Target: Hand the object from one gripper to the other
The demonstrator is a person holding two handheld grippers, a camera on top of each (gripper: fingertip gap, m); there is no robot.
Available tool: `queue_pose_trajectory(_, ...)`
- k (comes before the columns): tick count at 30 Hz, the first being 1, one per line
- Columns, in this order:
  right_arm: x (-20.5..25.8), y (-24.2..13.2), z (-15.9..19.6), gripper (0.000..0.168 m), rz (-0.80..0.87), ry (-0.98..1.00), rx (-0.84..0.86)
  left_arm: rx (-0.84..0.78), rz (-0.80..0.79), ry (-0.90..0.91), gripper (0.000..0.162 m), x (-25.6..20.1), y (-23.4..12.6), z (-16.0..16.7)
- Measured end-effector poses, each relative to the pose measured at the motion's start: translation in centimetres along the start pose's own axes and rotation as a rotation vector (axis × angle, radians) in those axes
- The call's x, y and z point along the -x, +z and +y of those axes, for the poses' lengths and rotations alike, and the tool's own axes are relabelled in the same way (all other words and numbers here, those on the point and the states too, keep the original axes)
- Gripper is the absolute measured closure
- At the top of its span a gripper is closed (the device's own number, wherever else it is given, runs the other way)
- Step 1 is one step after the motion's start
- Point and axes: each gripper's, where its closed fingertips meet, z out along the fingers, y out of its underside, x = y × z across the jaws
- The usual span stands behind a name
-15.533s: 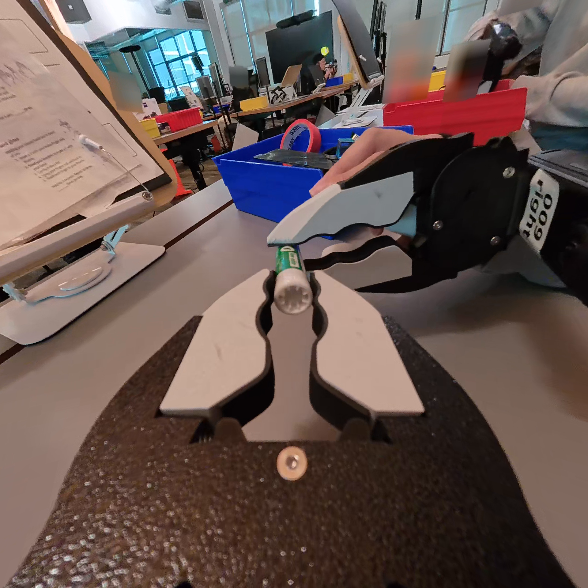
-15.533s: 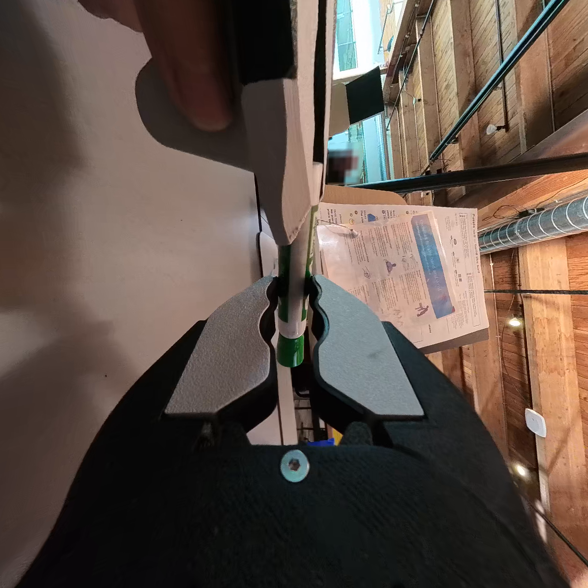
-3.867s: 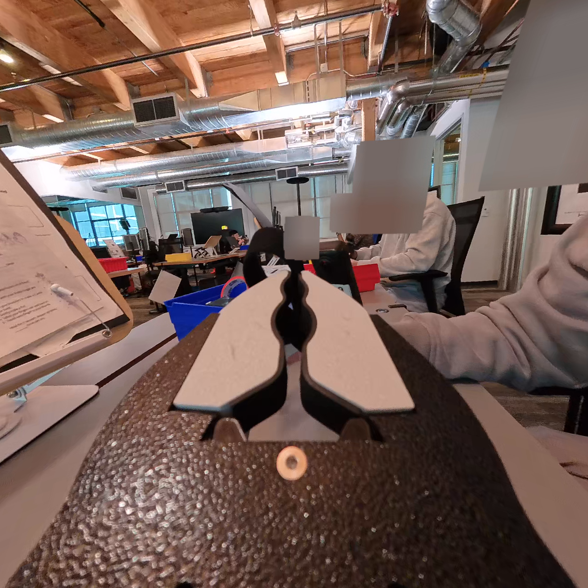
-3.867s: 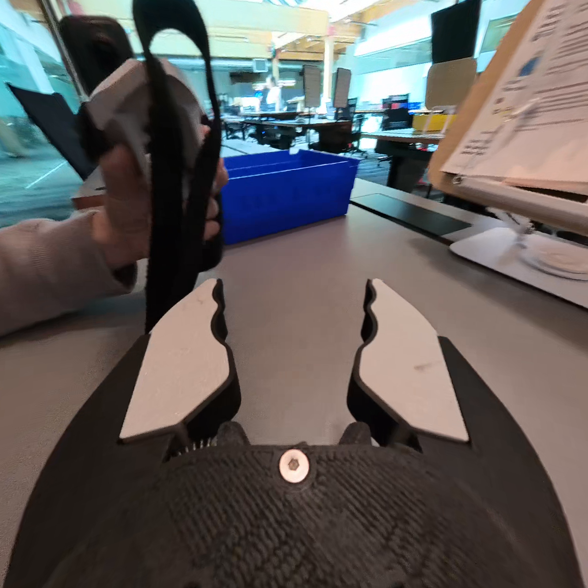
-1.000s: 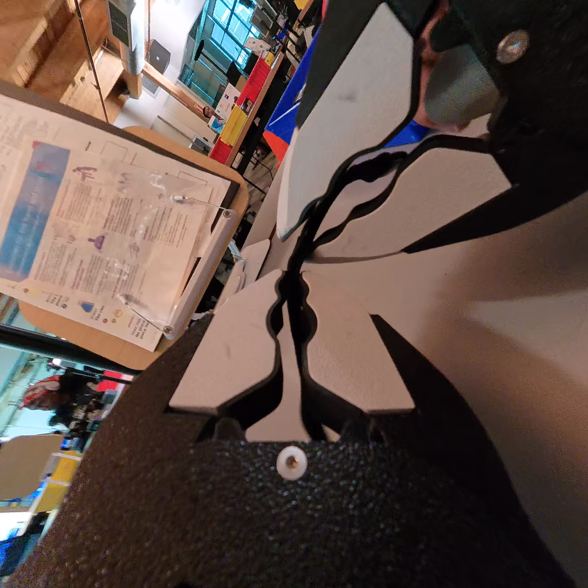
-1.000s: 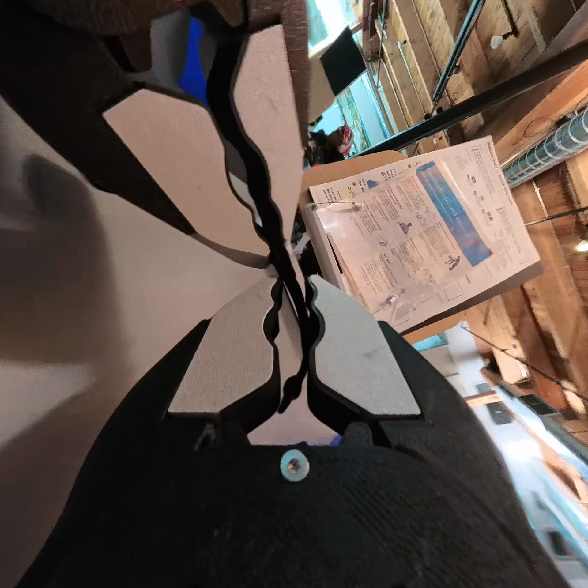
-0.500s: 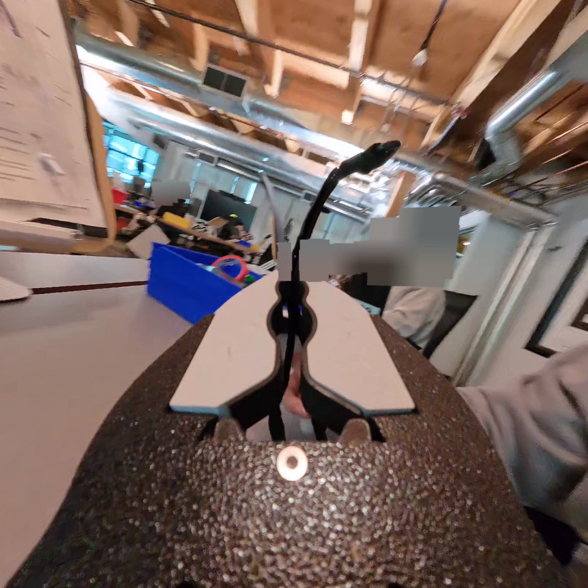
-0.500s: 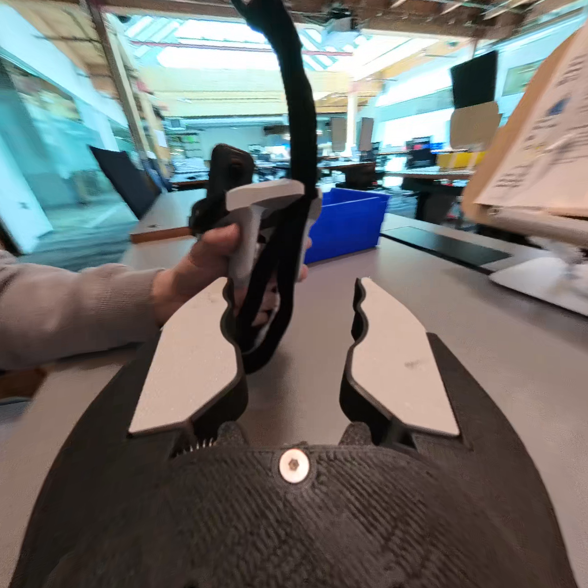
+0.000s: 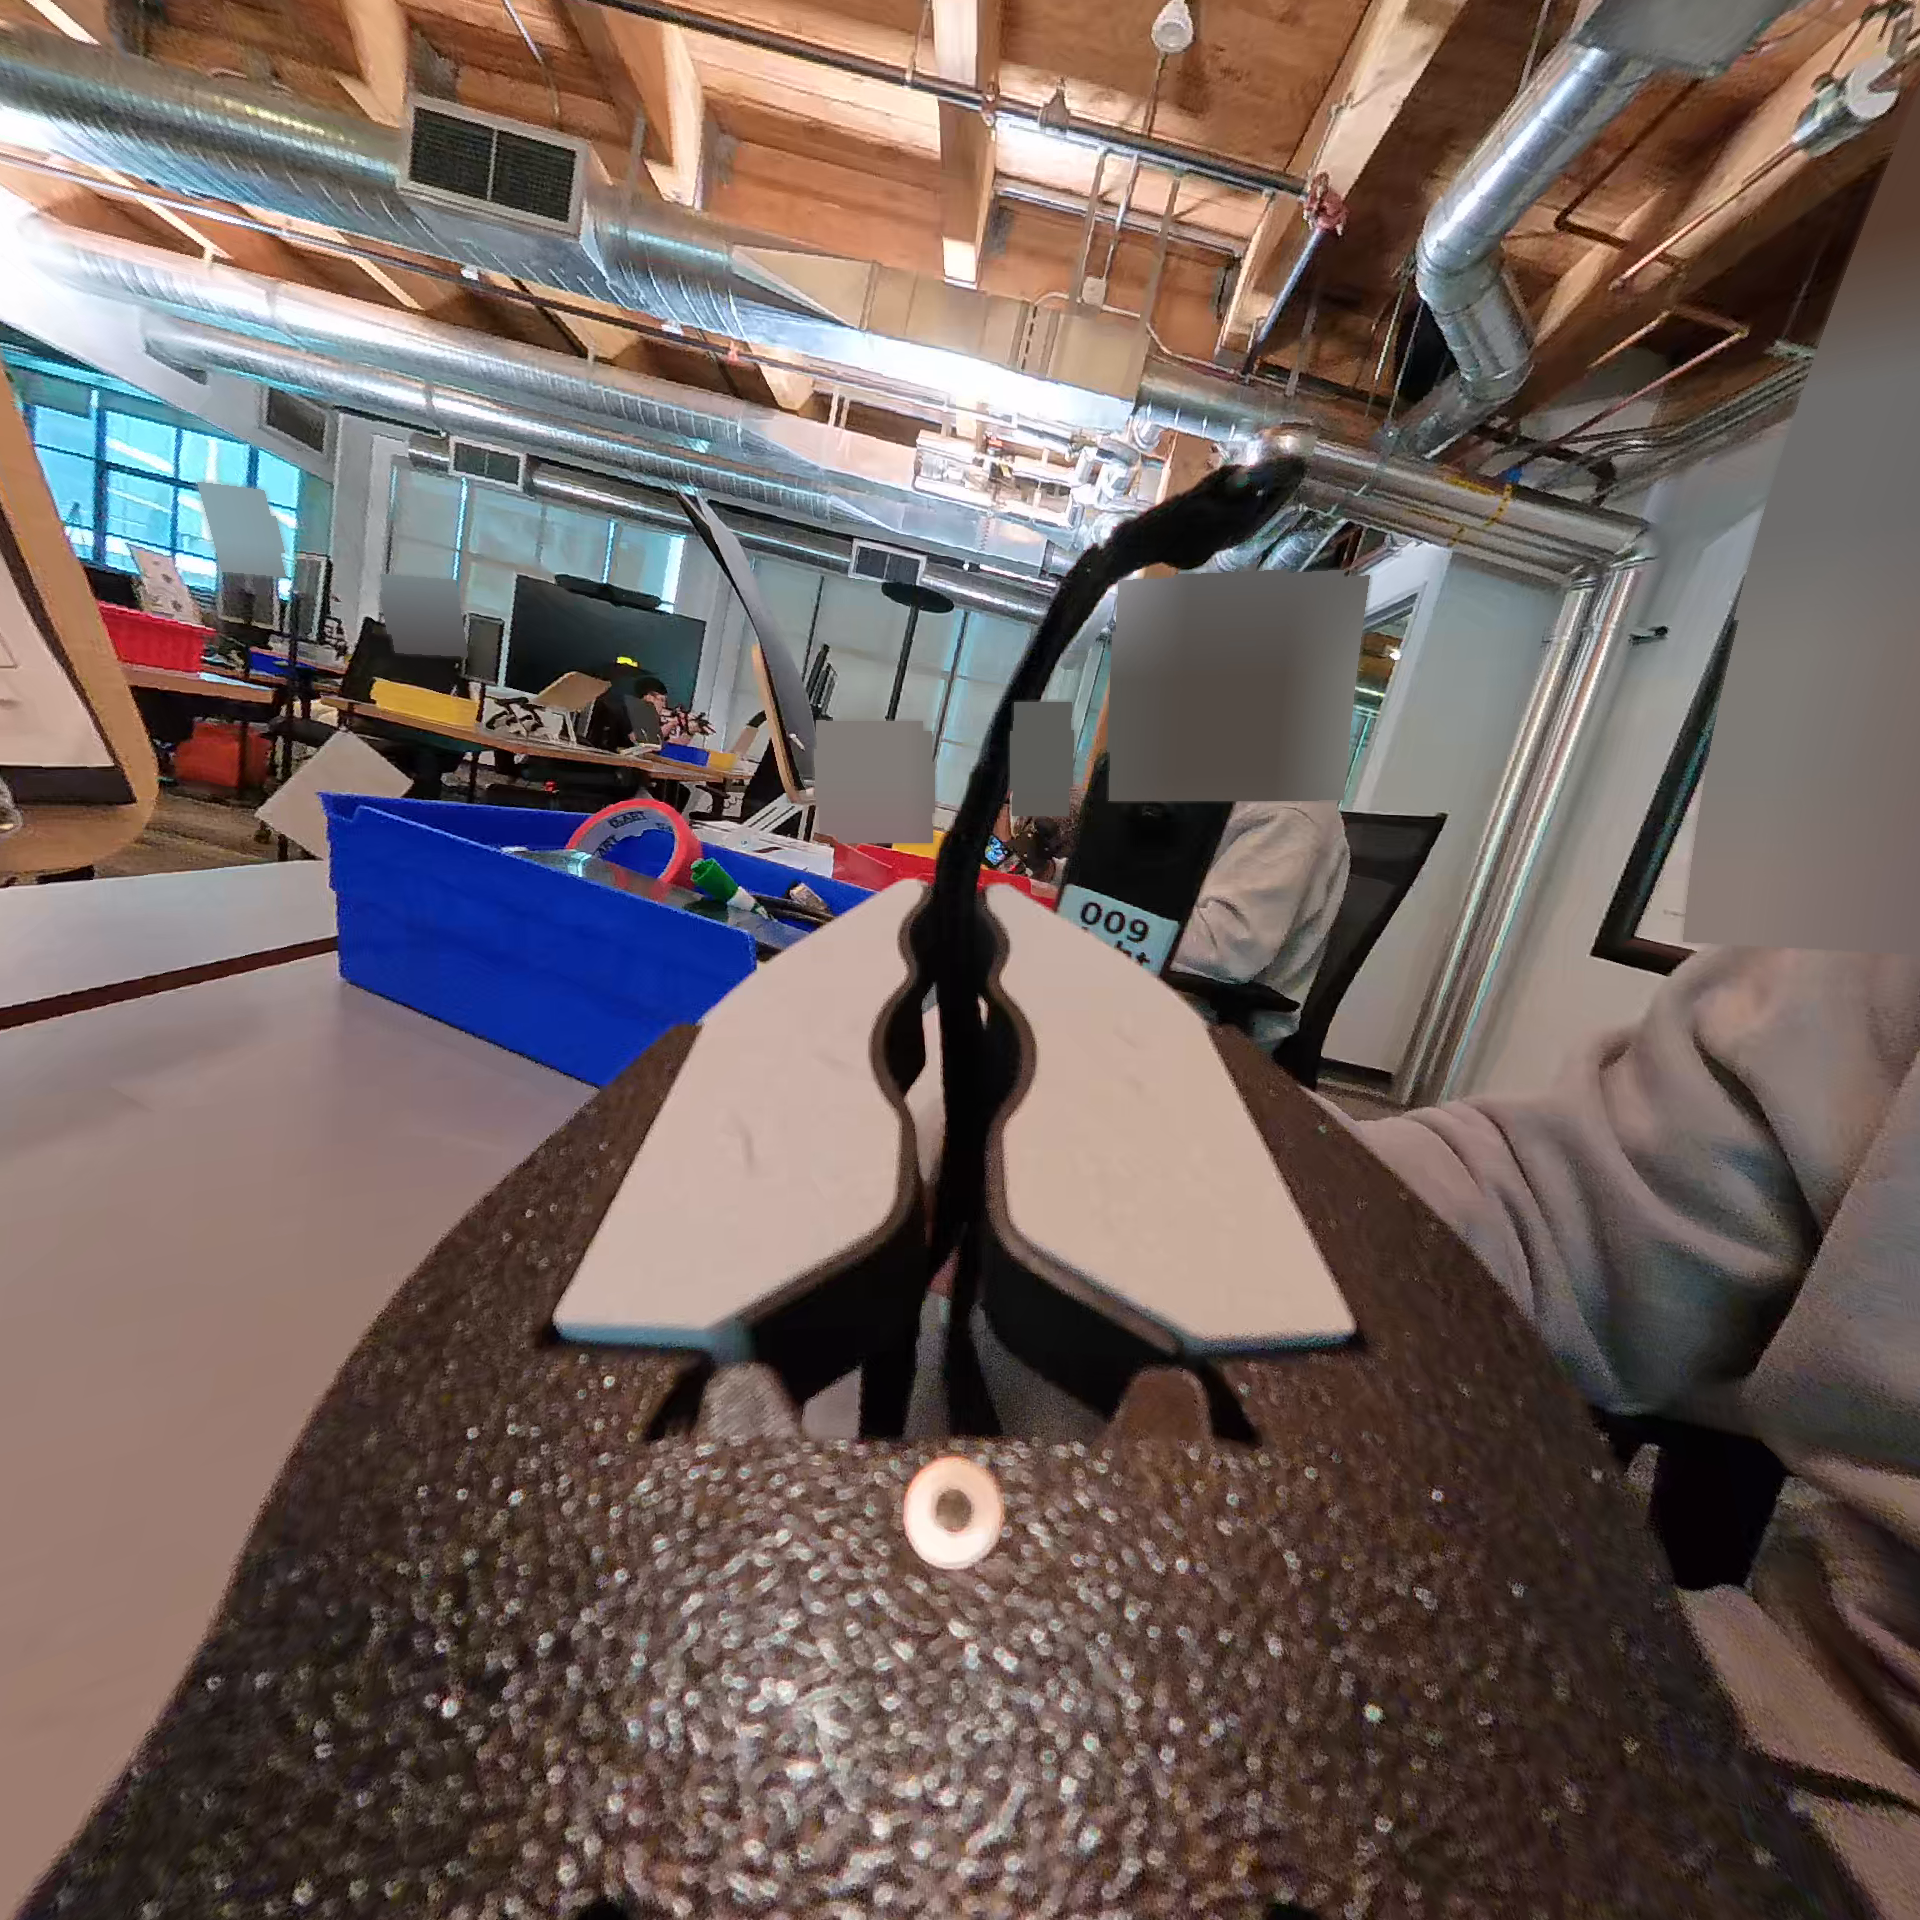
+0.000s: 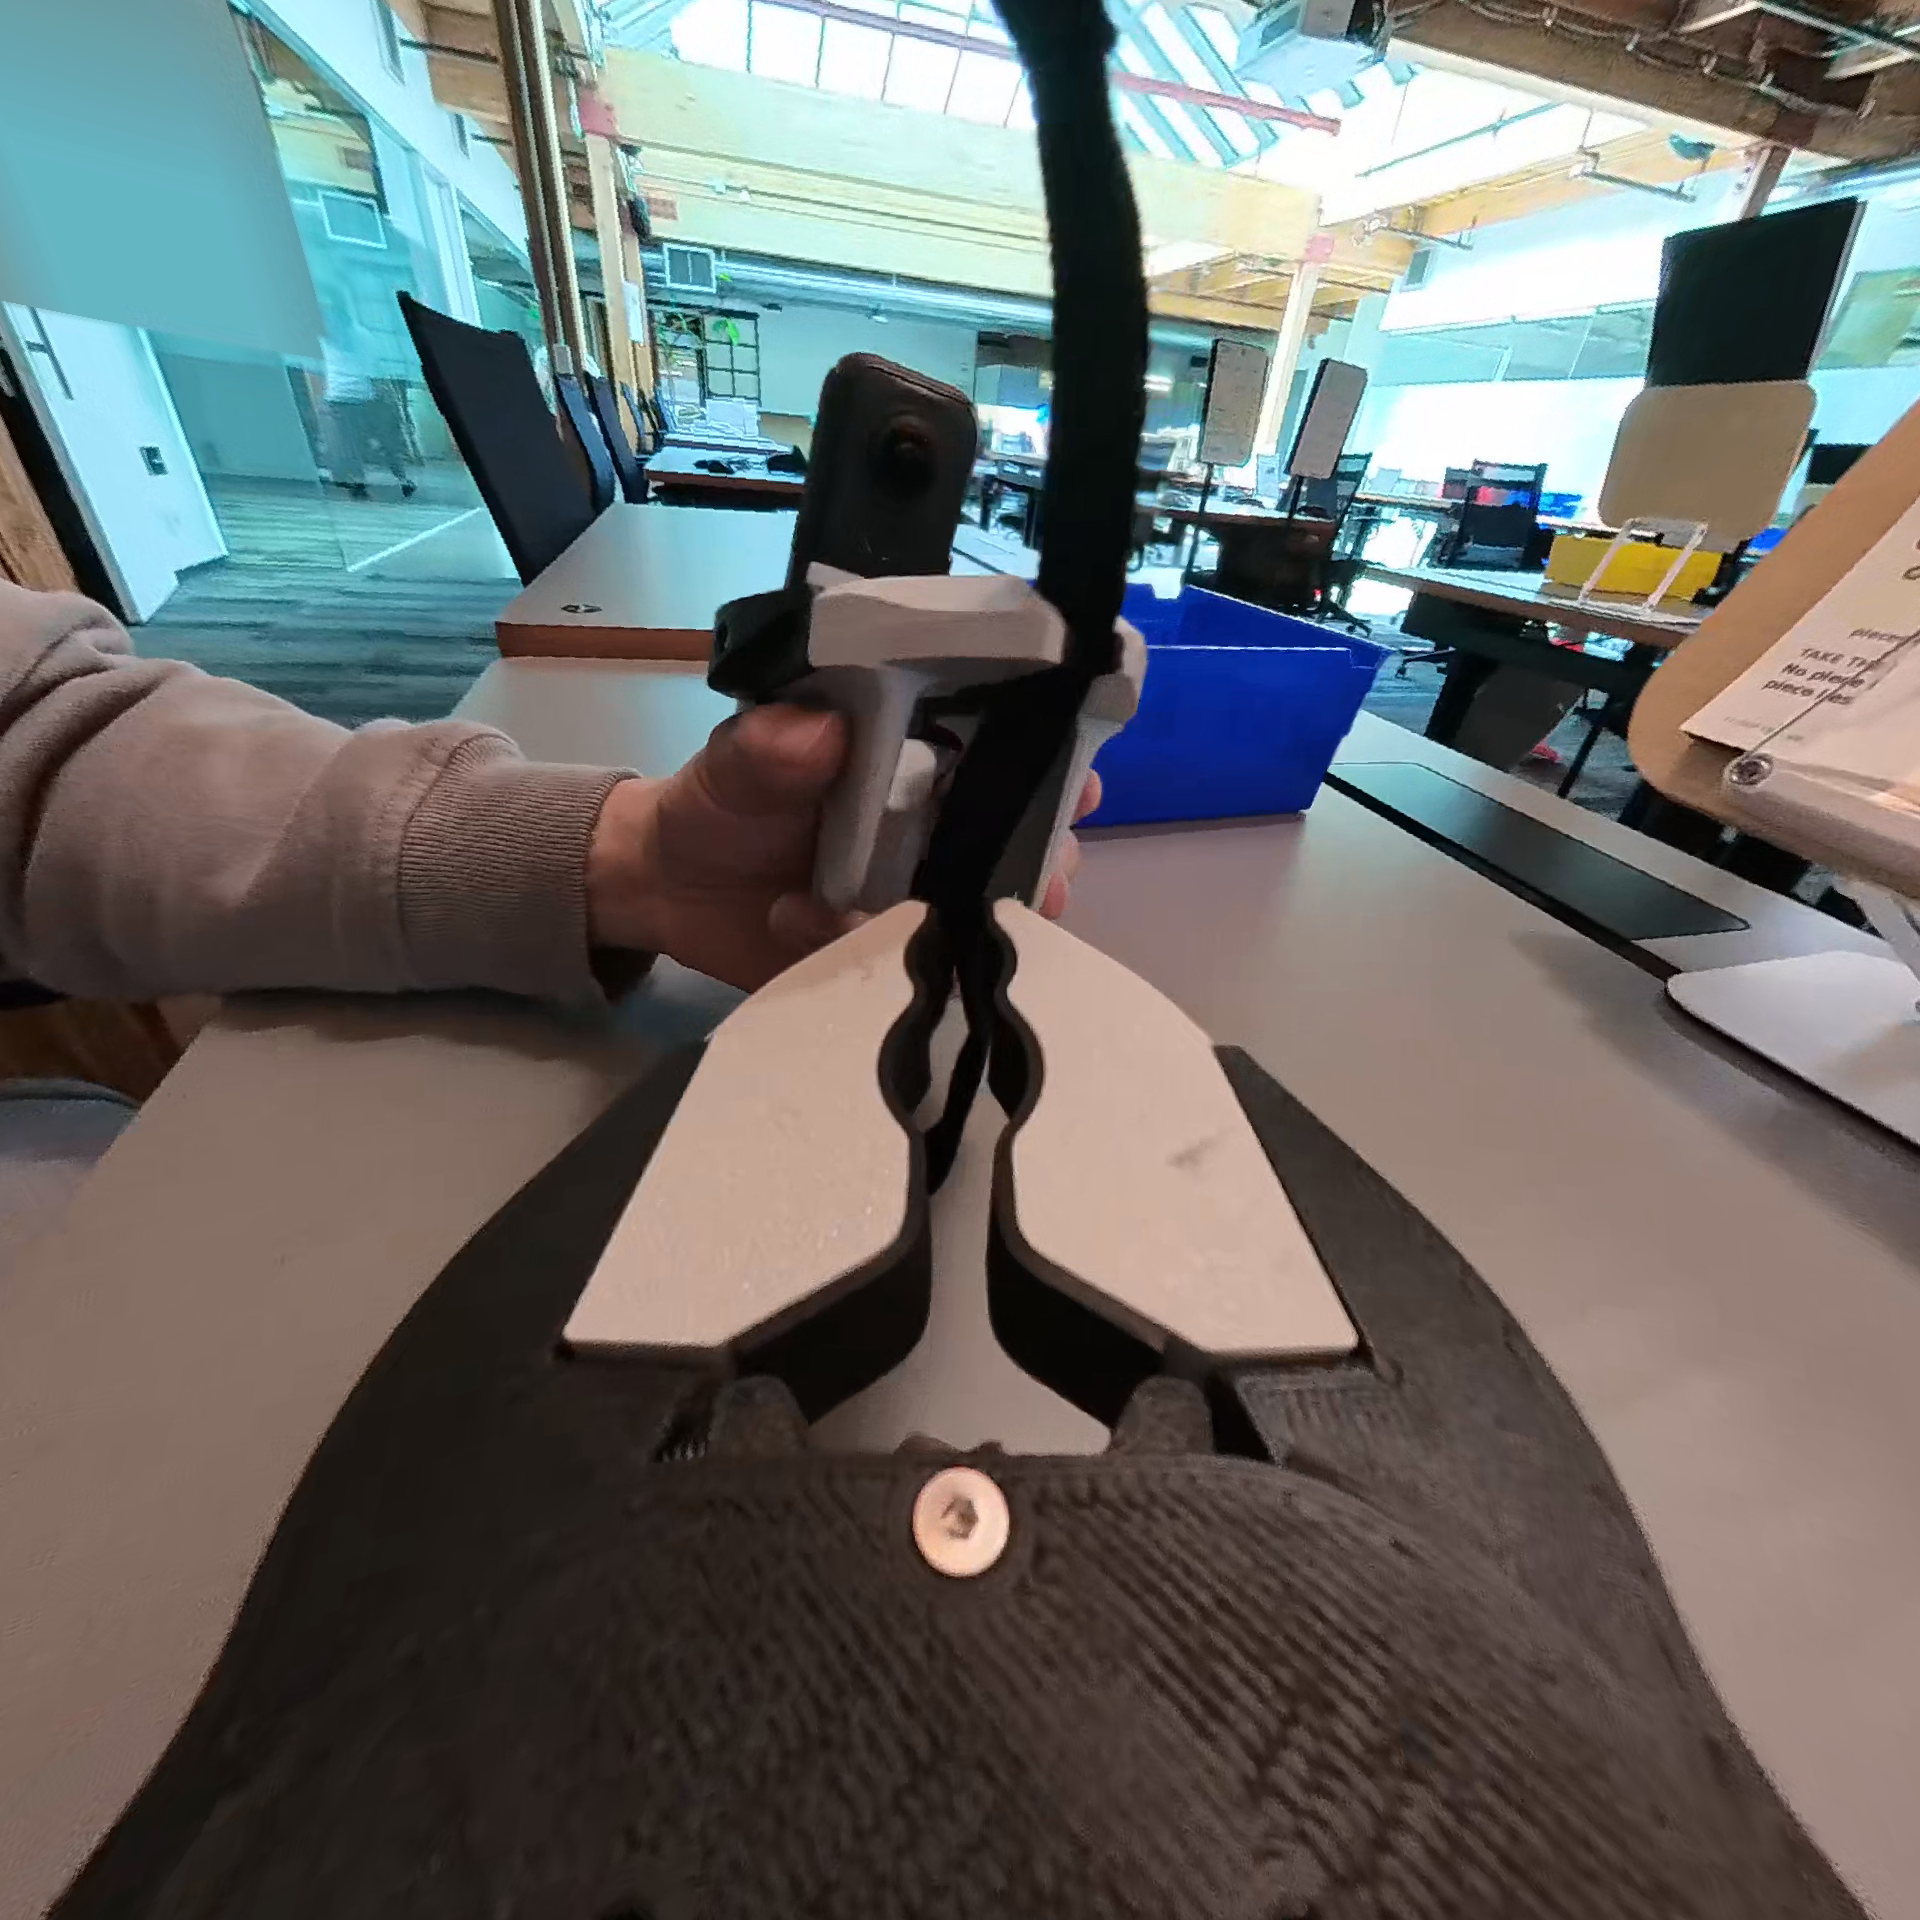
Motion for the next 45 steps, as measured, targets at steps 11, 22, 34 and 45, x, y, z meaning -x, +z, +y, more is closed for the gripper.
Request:
queue_pose_trajectory(11,-5.4,-3.0,-2.7,0.165,0.569,-0.730,0.080,0.052,-0.038,0.065,0.123,0.2,-0.1,0.5)
queue_pose_trajectory(22,-5.5,-5.9,-6.2,0.165,0.751,-1.041,0.021,0.246,-0.013,-0.410,0.111,2.5,-1.9,3.5)
queue_pose_trajectory(34,-4.1,-3.2,-2.9,0.165,0.575,-1.216,0.194,0.230,0.263,-0.814,0.126,-1.0,-1.0,3.5)
queue_pose_trajectory(45,-4.9,-2.8,-1.2,0.160,0.535,-1.041,0.238,0.414,0.031,-0.439,0.157,1.1,-1.3,6.7)
